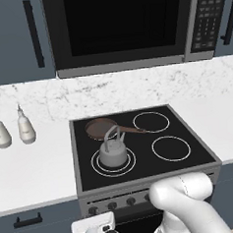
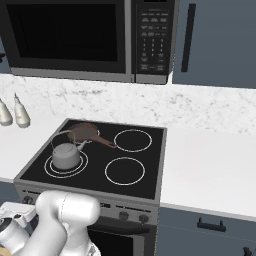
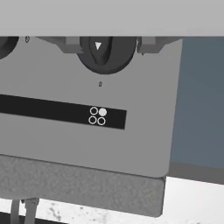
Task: Pick the kettle from the counter and place it on a stove burner. Then turn the burner on.
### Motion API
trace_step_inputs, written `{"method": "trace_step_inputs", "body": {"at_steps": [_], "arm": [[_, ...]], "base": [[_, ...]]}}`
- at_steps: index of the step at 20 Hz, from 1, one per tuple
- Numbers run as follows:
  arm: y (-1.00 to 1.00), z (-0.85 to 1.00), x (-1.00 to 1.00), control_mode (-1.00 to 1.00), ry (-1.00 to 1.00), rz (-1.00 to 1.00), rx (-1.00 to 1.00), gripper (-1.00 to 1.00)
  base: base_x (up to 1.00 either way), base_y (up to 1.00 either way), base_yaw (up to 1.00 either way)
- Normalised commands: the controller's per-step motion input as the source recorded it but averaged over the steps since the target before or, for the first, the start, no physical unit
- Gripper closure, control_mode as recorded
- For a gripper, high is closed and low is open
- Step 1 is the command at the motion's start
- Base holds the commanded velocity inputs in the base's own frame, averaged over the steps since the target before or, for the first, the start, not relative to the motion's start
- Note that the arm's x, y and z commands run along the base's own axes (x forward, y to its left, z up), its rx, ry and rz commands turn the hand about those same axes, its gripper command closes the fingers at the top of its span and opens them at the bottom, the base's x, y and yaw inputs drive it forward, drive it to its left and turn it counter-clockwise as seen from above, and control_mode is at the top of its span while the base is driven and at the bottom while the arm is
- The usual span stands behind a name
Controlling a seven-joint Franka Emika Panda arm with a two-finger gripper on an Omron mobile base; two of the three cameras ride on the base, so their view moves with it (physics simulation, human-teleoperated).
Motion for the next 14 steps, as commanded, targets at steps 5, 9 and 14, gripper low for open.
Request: {"method": "trace_step_inputs", "body": {"at_steps": [5, 9, 14], "arm": [[0.01, 0.00, 0.03, -1.00, 0.00, 0.00, -0.04, 1.00], [0.18, 0.00, 0.00, -1.00, 0.03, 0.04, -0.28, 1.00], [0.34, 0.00, 0.01, -1.00, 0.11, 0.02, -0.38, 1.00]], "base": [[0.00, 0.00, 0.00], [0.00, 0.00, 0.00], [0.00, 0.00, 0.00]]}}
